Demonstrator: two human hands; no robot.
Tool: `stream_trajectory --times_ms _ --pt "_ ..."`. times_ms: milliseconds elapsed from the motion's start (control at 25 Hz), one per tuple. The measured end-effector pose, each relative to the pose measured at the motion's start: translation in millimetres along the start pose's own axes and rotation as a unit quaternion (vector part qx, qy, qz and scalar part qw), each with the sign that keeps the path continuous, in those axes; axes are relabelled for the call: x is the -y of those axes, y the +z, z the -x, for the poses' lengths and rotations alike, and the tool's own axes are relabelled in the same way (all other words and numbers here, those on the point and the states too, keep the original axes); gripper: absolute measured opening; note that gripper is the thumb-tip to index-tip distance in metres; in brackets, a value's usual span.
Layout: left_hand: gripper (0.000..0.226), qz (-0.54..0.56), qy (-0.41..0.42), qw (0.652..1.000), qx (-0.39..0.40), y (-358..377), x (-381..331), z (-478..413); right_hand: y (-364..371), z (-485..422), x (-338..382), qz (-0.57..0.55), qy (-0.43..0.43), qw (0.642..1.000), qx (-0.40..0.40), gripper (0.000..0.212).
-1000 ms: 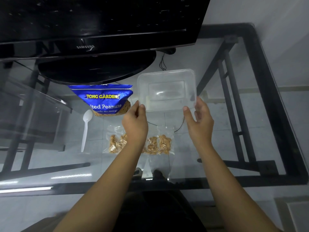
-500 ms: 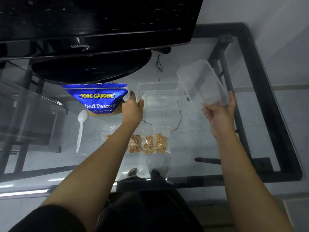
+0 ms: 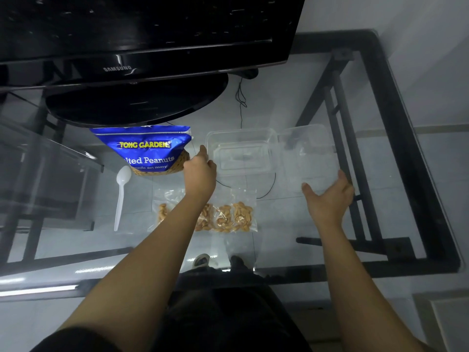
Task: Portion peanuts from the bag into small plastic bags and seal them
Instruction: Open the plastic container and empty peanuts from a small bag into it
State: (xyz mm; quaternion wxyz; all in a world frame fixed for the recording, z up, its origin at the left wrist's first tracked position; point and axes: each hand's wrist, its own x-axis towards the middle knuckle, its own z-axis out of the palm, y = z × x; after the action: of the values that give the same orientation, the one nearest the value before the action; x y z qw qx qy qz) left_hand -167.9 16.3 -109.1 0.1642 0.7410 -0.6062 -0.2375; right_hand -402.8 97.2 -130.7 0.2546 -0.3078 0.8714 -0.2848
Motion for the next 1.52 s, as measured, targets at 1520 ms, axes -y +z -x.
stream_trajectory --times_ms 1520 --pt "0.071 0.065 -0.105 0.988 0.088 5 22 114 39 92 1 0.003 -0.189 0.957 0.218 0.038"
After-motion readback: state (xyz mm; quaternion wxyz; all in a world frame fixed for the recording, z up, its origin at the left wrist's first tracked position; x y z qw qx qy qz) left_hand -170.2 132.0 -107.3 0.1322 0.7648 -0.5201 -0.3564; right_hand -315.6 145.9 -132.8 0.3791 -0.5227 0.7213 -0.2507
